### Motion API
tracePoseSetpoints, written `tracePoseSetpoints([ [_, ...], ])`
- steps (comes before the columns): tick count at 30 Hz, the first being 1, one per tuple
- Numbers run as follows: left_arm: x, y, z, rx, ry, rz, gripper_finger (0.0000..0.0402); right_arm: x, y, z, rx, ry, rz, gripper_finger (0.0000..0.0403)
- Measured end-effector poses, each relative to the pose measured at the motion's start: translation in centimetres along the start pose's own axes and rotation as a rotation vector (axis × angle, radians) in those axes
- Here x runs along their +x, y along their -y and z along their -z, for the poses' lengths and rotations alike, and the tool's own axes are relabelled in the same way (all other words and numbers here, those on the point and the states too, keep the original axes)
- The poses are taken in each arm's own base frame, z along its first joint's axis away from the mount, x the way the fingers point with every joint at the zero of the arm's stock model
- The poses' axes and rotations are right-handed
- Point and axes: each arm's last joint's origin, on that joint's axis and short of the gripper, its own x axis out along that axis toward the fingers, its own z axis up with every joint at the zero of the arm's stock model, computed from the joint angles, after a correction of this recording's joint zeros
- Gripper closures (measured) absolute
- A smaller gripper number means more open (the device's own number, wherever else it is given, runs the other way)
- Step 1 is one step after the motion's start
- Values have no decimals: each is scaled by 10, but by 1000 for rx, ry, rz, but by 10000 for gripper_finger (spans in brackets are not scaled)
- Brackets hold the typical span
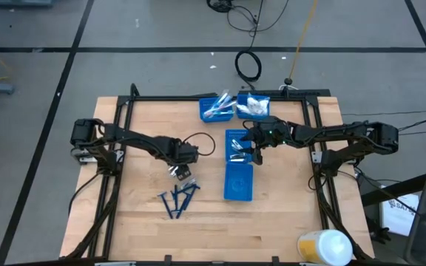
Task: Pick & Place Travel size toiletries
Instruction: Put the nail clipper into the center blue bin
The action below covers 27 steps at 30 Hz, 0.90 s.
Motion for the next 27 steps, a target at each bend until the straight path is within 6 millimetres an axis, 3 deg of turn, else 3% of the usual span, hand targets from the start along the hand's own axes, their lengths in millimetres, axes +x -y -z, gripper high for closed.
tracePoseSetpoints([
  [4, -10, -1, -2, -1, 51, 13, 108, 0, 0, 0, 0, 0, 0, 192],
  [13, -18, -3, 12, -23, -57, 3, 115, 0, 0, 1, 2, -8, -1, 192],
  [27, 7, -17, 35, -112, -130, -15, 244, 0, 0, 2, 5, -19, -1, 192],
])
